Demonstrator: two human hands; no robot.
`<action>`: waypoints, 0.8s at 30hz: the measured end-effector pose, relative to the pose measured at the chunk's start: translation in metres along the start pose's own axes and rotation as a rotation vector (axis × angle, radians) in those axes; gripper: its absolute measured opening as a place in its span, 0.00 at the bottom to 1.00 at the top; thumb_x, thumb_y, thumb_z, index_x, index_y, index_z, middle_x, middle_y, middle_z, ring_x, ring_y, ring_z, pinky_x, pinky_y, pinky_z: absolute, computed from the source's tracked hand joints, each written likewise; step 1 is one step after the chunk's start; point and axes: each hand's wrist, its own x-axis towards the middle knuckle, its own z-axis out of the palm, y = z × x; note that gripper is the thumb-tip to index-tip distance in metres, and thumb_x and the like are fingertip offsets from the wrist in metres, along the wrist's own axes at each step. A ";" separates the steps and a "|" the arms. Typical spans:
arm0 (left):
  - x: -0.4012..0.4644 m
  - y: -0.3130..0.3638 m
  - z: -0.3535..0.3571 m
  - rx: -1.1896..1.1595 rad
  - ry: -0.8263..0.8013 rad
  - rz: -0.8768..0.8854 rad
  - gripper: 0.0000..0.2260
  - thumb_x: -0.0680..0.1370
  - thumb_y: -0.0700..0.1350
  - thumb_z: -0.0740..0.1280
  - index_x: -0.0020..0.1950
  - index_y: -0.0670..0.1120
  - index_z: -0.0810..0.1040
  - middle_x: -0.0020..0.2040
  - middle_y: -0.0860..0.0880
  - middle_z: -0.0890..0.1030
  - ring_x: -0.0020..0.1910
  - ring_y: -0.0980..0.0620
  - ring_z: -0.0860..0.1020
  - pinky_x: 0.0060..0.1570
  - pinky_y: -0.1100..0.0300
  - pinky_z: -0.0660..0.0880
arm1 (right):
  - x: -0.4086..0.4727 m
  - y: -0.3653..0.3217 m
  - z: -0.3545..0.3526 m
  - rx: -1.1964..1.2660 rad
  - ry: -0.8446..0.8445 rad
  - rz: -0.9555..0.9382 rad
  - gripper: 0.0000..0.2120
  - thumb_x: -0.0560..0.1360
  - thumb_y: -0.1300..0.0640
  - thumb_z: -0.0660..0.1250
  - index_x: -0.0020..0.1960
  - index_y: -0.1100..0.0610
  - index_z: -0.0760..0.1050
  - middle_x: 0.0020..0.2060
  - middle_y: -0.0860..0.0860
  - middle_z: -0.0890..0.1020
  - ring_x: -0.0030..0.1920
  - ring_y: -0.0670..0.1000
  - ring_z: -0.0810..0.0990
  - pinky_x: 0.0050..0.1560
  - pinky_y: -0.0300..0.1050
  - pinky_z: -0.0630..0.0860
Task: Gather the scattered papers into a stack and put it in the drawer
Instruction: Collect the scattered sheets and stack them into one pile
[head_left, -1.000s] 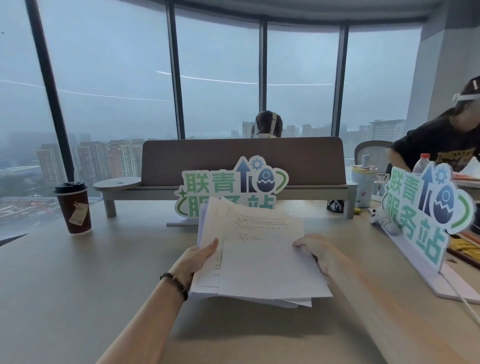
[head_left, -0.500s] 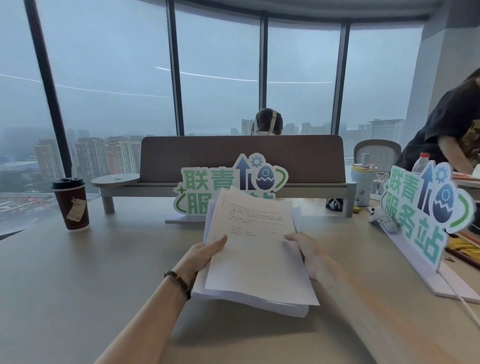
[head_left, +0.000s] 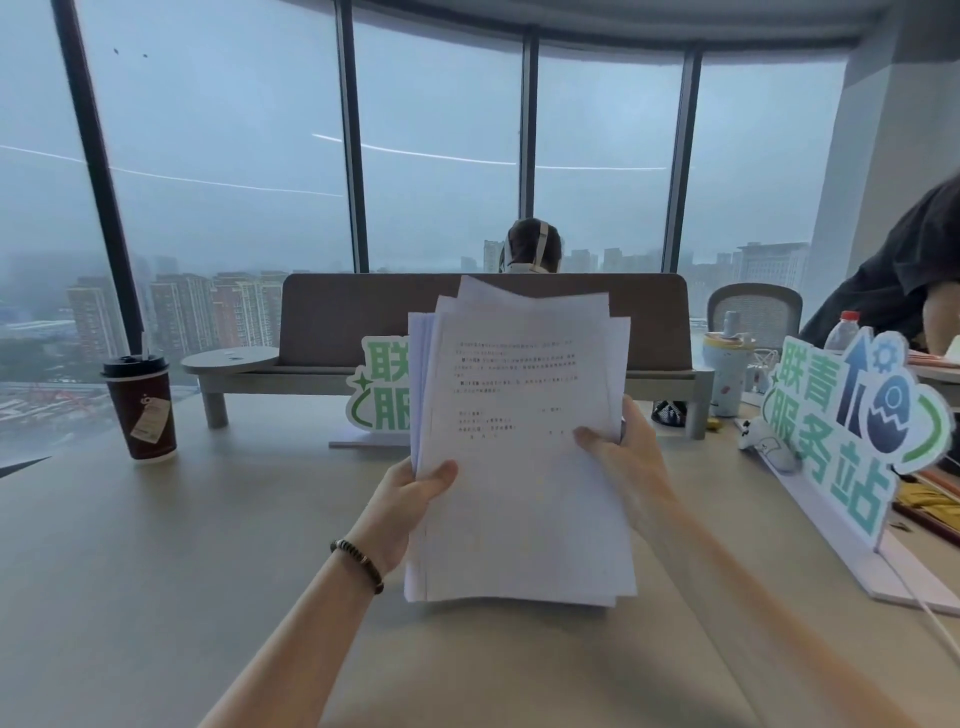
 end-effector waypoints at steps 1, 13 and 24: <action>0.000 0.001 0.001 0.011 0.020 0.039 0.09 0.80 0.41 0.66 0.59 0.42 0.80 0.54 0.43 0.85 0.54 0.41 0.83 0.56 0.45 0.79 | 0.001 -0.004 0.001 -0.023 0.000 -0.045 0.19 0.75 0.67 0.68 0.54 0.43 0.75 0.50 0.48 0.85 0.49 0.51 0.86 0.49 0.54 0.83; -0.012 0.013 0.010 -0.134 0.044 0.113 0.18 0.79 0.56 0.62 0.62 0.46 0.80 0.59 0.46 0.84 0.58 0.45 0.82 0.59 0.46 0.77 | -0.008 -0.007 0.011 -0.001 -0.042 -0.201 0.19 0.76 0.63 0.70 0.62 0.46 0.73 0.55 0.45 0.83 0.55 0.48 0.82 0.54 0.51 0.81; -0.012 0.020 0.013 -0.293 -0.039 0.104 0.27 0.74 0.68 0.51 0.64 0.58 0.76 0.63 0.50 0.82 0.62 0.48 0.80 0.64 0.42 0.73 | -0.009 -0.012 0.013 0.025 -0.090 -0.265 0.23 0.79 0.57 0.68 0.70 0.43 0.65 0.58 0.39 0.81 0.57 0.45 0.82 0.53 0.49 0.82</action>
